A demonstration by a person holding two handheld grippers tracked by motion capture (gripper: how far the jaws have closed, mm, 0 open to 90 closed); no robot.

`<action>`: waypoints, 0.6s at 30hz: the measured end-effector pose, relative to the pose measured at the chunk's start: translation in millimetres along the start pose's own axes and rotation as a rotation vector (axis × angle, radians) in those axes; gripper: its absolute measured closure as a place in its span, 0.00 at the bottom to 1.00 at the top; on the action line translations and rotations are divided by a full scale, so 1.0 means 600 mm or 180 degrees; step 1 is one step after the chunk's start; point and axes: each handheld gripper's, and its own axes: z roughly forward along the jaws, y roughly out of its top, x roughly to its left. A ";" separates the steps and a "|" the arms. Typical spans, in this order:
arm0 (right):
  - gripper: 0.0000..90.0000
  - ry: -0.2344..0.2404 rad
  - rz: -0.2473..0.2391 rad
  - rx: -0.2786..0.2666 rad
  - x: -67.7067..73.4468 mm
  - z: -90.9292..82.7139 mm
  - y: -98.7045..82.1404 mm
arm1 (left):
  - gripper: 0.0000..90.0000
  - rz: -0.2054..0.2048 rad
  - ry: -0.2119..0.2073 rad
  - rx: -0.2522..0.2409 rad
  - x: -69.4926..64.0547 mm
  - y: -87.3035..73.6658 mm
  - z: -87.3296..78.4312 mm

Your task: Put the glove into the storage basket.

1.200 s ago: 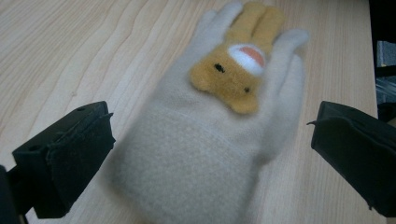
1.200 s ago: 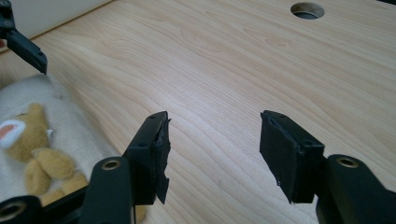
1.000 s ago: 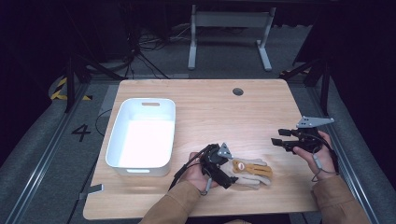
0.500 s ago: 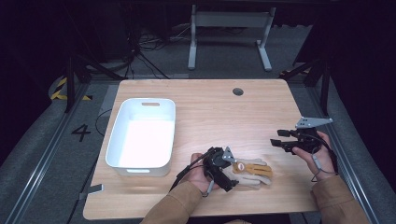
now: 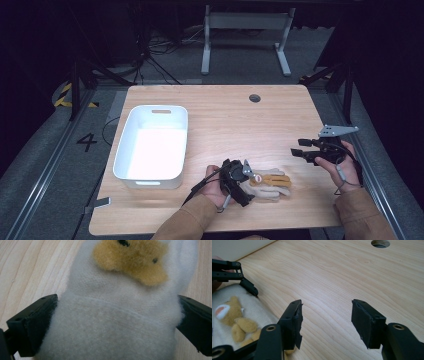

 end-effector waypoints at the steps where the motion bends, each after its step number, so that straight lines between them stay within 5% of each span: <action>1: 0.48 0.0002 -0.0006 0.0005 0.000 0.001 0.000 | 0.01 -0.0002 0.0009 0.0023 0.000 0.001 -0.001; 18: 0.48 0.0017 0.0021 0.0006 0.001 0.001 -0.001 | 0.67 -0.0037 0.0051 0.0029 -0.010 0.004 -0.024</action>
